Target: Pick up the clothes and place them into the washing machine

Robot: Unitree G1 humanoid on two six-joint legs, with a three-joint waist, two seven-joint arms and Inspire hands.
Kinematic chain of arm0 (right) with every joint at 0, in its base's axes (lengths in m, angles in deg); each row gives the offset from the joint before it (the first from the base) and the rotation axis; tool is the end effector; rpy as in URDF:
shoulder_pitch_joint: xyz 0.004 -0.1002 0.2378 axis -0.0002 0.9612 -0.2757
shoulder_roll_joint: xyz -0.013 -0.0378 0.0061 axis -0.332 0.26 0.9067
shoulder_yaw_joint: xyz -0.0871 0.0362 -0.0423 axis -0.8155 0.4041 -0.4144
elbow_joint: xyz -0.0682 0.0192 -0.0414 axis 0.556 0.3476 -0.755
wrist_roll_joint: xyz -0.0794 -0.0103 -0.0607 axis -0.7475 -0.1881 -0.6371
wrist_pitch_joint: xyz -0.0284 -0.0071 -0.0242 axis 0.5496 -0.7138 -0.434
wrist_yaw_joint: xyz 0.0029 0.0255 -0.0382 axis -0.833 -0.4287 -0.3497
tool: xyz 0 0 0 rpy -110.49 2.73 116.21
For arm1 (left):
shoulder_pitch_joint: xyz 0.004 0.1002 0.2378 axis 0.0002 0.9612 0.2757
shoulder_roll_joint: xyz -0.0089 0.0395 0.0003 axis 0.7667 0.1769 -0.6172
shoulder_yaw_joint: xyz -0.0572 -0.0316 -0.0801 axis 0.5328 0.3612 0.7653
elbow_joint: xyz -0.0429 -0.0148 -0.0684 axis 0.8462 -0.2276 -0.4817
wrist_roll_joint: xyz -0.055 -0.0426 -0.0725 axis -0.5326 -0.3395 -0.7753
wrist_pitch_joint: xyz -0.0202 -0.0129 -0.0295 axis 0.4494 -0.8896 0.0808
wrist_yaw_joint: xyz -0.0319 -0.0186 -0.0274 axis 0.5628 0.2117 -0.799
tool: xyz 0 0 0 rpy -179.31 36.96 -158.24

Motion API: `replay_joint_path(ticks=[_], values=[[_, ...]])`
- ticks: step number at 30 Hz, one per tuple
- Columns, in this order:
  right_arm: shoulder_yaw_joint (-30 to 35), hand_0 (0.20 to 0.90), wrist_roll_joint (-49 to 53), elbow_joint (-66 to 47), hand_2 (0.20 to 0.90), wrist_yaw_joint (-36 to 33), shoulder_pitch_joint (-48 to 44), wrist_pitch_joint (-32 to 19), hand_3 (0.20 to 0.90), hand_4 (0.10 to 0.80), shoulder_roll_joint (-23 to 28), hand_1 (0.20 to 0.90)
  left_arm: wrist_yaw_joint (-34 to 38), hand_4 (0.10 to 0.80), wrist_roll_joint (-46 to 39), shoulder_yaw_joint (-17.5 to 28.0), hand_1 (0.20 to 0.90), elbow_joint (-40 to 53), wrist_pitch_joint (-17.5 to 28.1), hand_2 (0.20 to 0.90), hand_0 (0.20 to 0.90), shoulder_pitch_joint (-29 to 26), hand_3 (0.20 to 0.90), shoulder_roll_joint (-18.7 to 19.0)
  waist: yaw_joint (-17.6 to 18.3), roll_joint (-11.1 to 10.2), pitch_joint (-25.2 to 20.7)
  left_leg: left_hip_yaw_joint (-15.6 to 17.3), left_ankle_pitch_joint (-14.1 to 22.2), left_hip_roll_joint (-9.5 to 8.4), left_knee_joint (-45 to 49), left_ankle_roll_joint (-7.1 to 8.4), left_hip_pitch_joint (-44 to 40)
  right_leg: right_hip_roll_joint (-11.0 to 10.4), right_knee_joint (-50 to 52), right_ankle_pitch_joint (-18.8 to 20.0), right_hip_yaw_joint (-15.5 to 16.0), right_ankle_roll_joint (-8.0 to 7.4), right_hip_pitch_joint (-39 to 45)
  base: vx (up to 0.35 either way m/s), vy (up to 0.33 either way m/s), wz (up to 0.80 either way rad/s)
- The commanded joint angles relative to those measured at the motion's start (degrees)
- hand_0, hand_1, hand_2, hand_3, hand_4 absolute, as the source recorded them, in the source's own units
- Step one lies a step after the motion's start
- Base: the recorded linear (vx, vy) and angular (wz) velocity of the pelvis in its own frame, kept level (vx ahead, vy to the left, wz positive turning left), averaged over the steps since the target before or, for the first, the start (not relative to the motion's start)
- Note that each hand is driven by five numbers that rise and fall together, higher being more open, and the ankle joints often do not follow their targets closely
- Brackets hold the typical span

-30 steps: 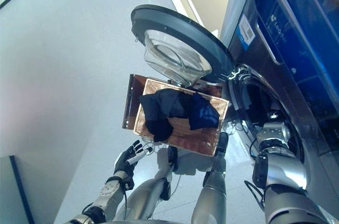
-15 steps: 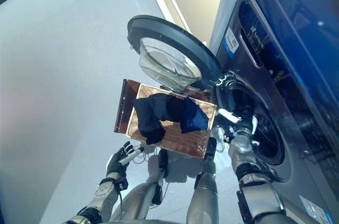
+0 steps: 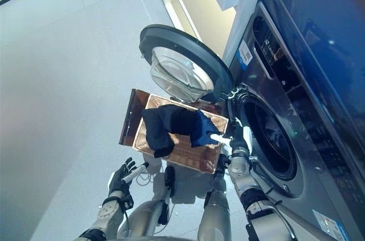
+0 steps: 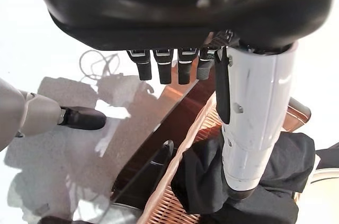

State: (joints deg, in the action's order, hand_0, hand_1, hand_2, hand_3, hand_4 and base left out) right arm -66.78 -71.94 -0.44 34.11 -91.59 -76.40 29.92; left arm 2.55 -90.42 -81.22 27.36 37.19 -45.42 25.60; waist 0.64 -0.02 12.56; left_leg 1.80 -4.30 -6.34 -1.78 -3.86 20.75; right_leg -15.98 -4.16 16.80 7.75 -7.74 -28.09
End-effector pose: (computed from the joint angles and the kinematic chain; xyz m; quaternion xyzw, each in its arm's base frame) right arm 0.2402 -0.1869 -0.0272 -0.2815 0.1502 -0.1078 0.9416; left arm 0.1426 0.1702 -0.0919 -0.0792 0.3031 0.1448 0.9386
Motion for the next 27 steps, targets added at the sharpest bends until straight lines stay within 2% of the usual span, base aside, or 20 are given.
replay_joint_path(ticks=[1,5,16,27], values=[[-2.85,0.900,-9.42,-3.01,0.900,-3.34,-2.31,-0.48,0.900,0.800,3.24,0.900,1.70,0.800,2.66,2.51,0.900,-1.48,3.37,0.900,0.900,-1.01,0.900,1.45,-1.33,1.27,-0.88,-1.54,1.38,0.41,2.43,3.63,2.78,0.47,1.86,-4.14,0.48,-0.67,4.07,-0.010,-0.001,0.04],[-5.59,0.900,-15.26,-3.59,0.900,-3.54,-3.60,1.14,0.900,0.800,3.97,0.900,2.08,0.800,2.52,2.37,0.900,-0.86,3.52,0.900,0.900,-1.42,0.900,1.53,-1.60,1.16,-0.34,-1.60,1.18,0.40,2.61,3.68,3.38,0.49,1.84,-3.91,0.58,-0.60,3.52,-0.023,-0.004,0.03],[-14.09,0.900,-24.59,8.05,0.900,-4.98,-15.22,6.46,0.900,0.800,2.46,0.900,2.85,0.800,2.02,-0.22,0.900,2.53,2.76,0.900,0.900,-2.13,0.900,1.24,-3.12,1.90,1.74,-1.54,0.24,0.52,2.24,3.83,5.03,0.80,1.68,-3.19,0.68,-0.20,1.91,-0.004,0.000,0.01],[-16.83,0.900,-25.74,14.64,0.900,-5.96,-23.67,9.38,0.900,0.800,0.80,0.900,4.00,0.800,1.36,-2.50,0.900,6.25,2.08,0.900,0.900,-2.81,0.900,1.56,-4.42,2.34,4.28,-1.44,-0.44,0.66,2.47,3.91,7.33,1.15,1.63,-2.51,0.92,0.10,-0.14,0.000,0.000,0.00]])
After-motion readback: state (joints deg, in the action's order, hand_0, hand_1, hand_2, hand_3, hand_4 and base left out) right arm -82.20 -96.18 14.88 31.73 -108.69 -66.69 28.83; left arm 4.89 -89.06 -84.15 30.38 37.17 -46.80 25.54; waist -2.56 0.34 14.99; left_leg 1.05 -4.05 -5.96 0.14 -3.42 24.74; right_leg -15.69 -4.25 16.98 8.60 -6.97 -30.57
